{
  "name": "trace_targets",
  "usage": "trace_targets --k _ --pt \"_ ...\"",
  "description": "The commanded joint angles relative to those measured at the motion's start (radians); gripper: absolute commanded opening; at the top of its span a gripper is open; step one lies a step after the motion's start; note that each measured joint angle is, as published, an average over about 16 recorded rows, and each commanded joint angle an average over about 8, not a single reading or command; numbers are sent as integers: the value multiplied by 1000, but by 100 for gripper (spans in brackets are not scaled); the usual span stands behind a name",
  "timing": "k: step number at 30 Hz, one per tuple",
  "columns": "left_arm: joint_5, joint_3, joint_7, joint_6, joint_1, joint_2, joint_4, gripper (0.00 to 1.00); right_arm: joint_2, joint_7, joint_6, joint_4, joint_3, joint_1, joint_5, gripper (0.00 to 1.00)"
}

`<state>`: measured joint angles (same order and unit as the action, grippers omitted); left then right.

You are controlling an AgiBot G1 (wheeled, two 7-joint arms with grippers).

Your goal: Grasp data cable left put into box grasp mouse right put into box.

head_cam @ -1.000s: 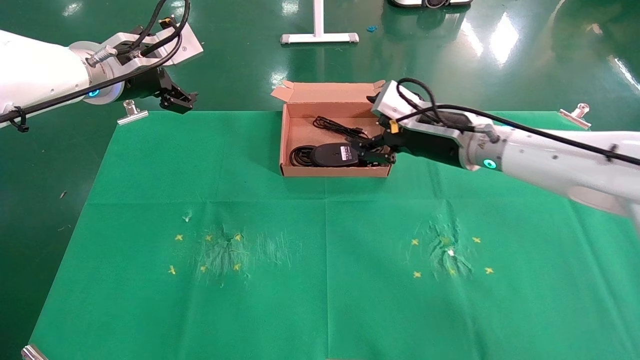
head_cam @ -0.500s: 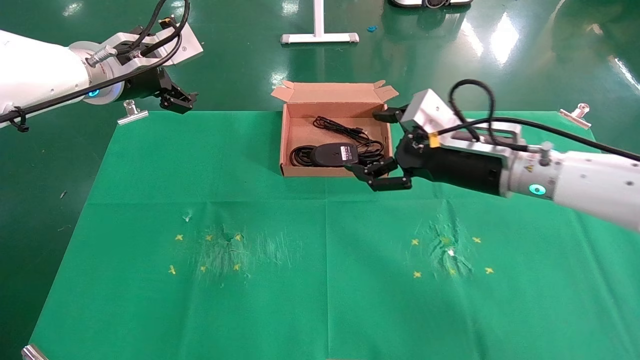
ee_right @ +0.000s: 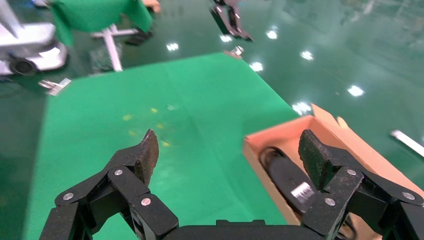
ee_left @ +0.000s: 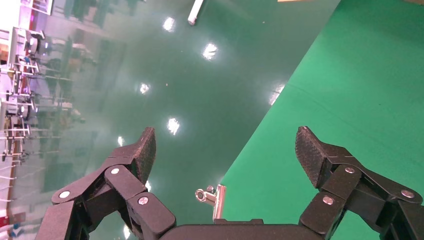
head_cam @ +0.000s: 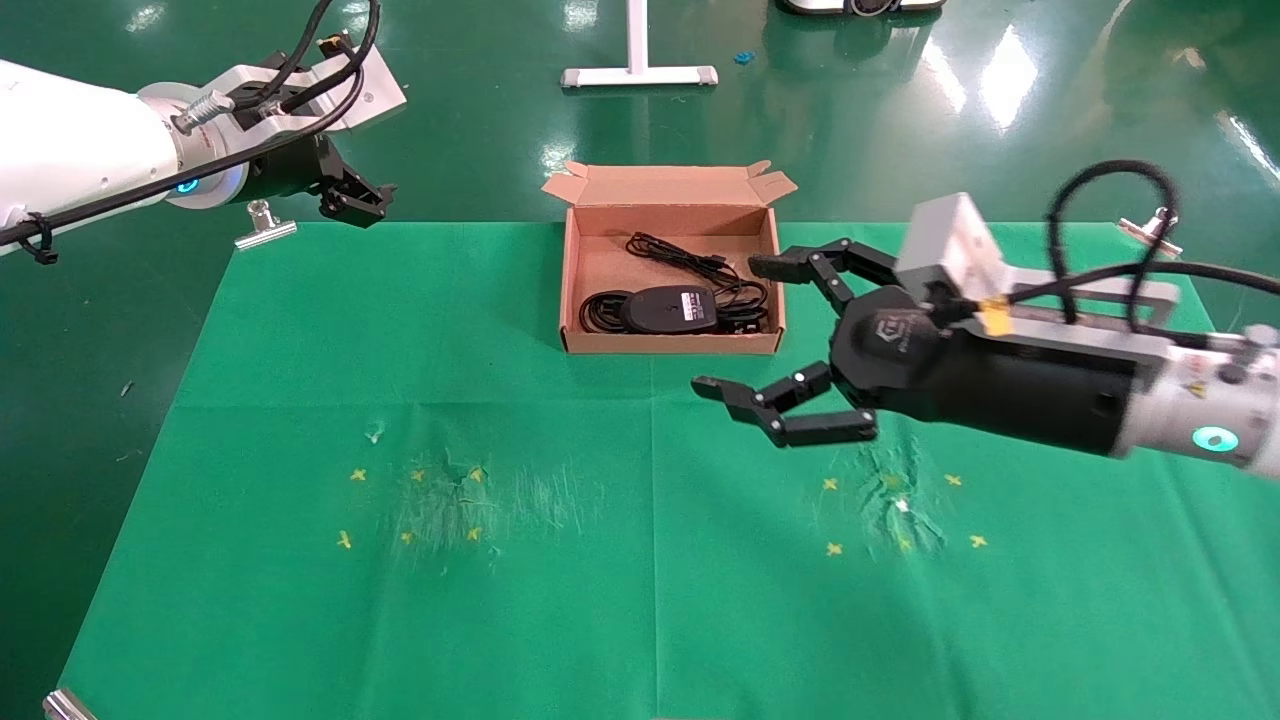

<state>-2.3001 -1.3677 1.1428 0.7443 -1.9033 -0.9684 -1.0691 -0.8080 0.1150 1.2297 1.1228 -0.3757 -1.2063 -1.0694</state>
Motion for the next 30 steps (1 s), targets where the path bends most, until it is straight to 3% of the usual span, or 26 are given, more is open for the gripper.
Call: trace_targets --k 1,12,21,30 --pt "0 0 0 0 0 0 0 100 19 7 25 15 9 12 32 100" --pt "56 39 -34 27 30 13 -8 100 121 45 163 99 59 81 208 100" --pt "284 197 -173 136 150 65 -39 100 191 70 258 156 93 128 329 100" --pt "520 360 -316 249 275 118 -71 100 197 72 266 160 95 131 339 100"
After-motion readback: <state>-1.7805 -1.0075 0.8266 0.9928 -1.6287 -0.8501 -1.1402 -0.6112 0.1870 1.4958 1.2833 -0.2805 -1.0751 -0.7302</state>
